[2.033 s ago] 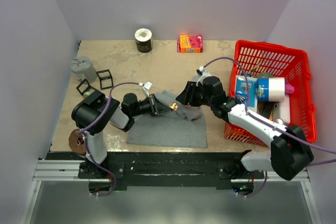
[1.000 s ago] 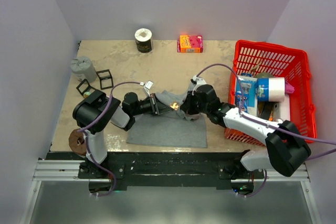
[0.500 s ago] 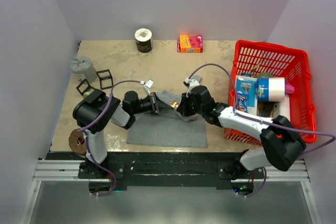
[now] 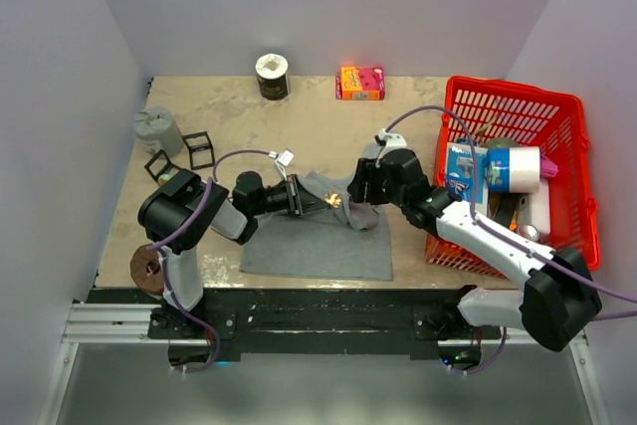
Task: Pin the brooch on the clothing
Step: Cross the brooch over the flattened clothing.
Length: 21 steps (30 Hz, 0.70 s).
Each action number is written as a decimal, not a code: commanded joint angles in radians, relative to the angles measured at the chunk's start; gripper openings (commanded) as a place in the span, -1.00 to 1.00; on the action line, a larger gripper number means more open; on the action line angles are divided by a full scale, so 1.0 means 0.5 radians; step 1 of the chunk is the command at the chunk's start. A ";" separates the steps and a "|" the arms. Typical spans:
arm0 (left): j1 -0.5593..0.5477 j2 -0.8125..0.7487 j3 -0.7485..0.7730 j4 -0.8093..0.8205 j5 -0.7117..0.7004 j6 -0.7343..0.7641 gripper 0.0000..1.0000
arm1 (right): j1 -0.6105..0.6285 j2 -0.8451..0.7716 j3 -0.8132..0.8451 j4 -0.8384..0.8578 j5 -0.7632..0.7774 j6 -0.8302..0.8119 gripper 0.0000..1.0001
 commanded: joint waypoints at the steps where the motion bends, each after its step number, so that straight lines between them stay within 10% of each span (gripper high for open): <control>1: -0.009 -0.025 0.048 0.273 0.047 0.011 -1.00 | -0.097 -0.010 -0.013 -0.085 0.144 0.062 0.18; 21: -0.009 -0.016 0.073 0.246 0.050 0.017 -1.00 | -0.128 0.226 -0.215 0.353 -0.077 0.053 0.11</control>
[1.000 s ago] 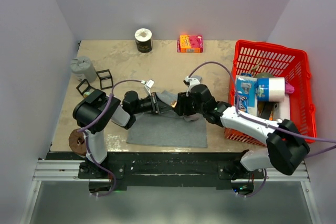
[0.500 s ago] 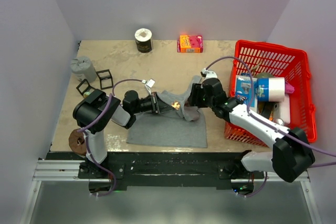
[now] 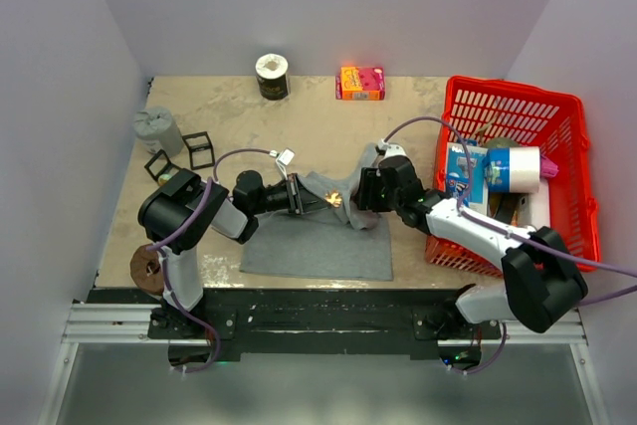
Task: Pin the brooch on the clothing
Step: Cross the brooch over the flattened clothing.
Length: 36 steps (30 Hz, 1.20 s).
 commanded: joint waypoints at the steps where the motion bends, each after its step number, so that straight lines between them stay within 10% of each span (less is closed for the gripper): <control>1: -0.008 -0.019 0.055 0.246 0.034 0.016 -1.00 | -0.020 -0.004 -0.104 0.307 -0.152 0.025 0.11; 36: -0.008 -0.013 0.051 0.231 -0.009 -0.064 -1.00 | -0.060 -0.075 -0.288 0.612 -0.361 0.132 -0.17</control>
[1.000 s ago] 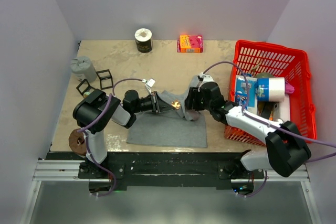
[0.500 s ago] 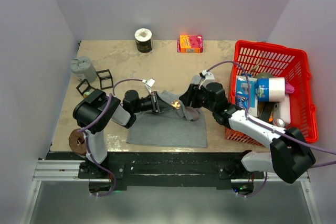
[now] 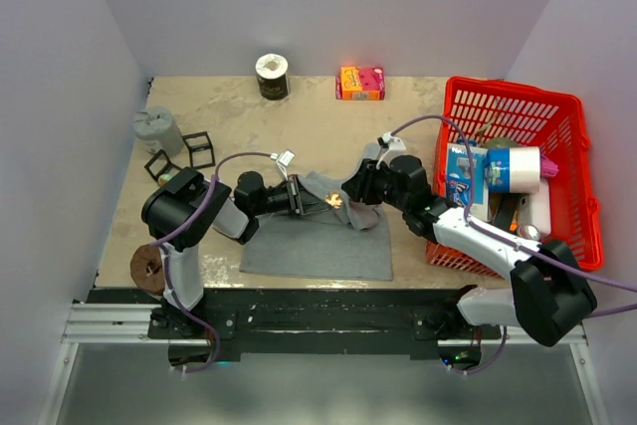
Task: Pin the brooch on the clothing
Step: Cross the brooch over the flattened clothing.
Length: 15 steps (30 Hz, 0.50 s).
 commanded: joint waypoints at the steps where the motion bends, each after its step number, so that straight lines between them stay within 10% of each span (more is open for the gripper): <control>1: -0.008 -0.089 0.042 0.159 -0.039 0.109 -1.00 | -0.034 0.053 -0.116 -0.032 0.041 0.000 -0.15; 15: -0.005 -0.219 0.373 -0.661 0.295 0.395 -1.00 | -0.218 -0.082 -0.227 -0.023 0.111 0.147 0.32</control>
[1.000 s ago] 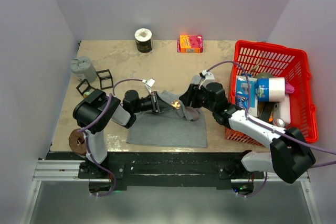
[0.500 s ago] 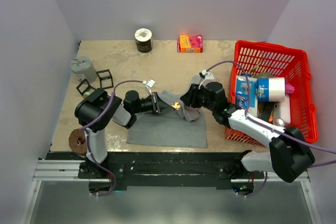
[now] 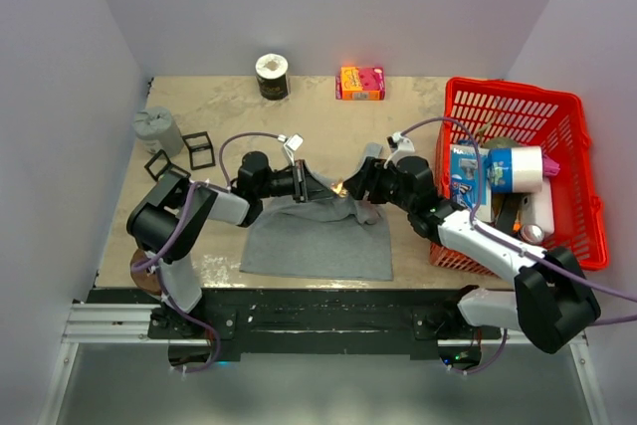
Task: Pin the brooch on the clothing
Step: Cross the brooch over the flattened clothing.
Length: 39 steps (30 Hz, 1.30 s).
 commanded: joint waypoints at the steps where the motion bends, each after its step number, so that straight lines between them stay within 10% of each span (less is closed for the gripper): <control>1: -0.002 0.042 0.135 -0.109 0.236 0.135 -1.00 | -0.170 -0.073 -0.191 -0.062 0.140 0.067 0.32; 12: -0.008 0.254 0.087 0.415 0.380 -0.092 -1.00 | -0.222 -0.058 -0.155 -0.403 0.407 0.068 -0.01; 39: -0.008 0.379 0.129 0.532 0.417 -0.227 -1.00 | -0.180 -0.006 -0.369 -0.278 0.111 0.147 -0.02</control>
